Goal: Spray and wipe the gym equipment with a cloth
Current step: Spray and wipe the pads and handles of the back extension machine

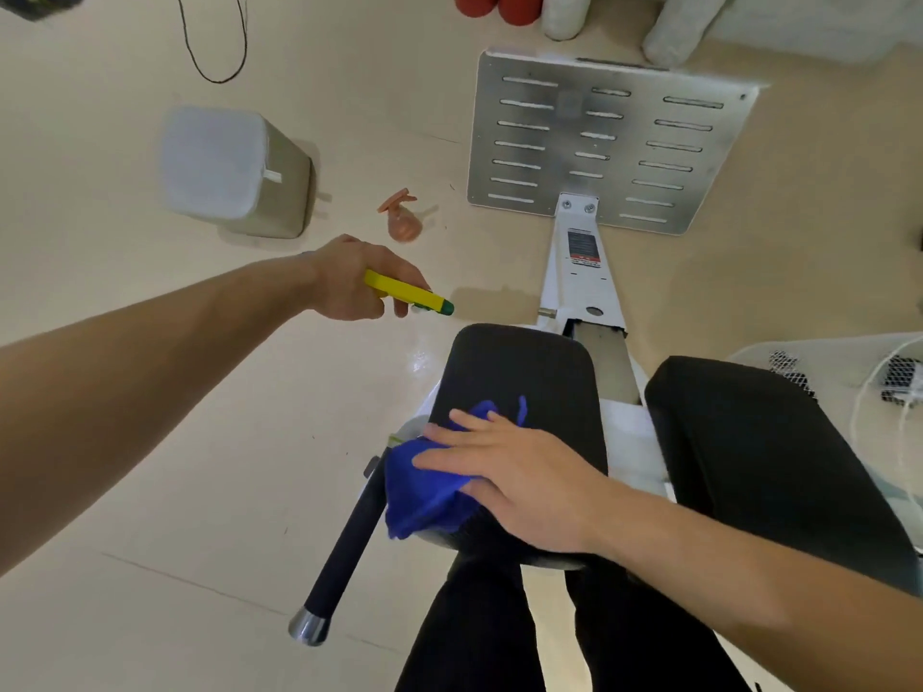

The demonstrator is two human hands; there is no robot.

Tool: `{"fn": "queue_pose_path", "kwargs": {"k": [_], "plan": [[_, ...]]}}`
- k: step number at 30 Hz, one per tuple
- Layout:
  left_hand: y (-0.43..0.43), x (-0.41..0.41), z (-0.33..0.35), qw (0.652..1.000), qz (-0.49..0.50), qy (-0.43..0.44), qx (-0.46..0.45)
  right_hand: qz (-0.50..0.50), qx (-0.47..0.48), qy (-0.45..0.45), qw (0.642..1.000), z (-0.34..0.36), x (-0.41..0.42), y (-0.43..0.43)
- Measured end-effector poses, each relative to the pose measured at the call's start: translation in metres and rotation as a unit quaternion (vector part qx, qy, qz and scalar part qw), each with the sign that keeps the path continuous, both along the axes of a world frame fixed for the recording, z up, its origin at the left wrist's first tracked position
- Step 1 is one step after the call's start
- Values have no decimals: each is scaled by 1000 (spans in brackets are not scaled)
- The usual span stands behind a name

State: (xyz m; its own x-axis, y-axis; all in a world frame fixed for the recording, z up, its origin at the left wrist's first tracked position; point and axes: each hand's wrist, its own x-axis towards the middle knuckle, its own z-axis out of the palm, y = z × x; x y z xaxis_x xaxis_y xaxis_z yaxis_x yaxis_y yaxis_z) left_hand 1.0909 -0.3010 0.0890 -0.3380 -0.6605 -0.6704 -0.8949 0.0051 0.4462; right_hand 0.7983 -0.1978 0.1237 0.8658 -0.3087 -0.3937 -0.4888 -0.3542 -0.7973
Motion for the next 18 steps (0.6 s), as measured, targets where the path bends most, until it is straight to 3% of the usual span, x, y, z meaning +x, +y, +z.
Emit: {"fn": "queue_pose_path", "kwargs": {"k": [4,11,13,18], "plan": [[18,15,8,1000,2,-17,-9,-3,43,32,999,-28,35,-37],[68,31,-5,999,39,-31,-3,-189,5,160,969,-112,50,-103],[86,34,-6,998,70,6,7,-175,-15,144,974,-95,48,-81],[125,33,13,989,140,53,16,-12,-16,75,997,-11,31,-22]]}}
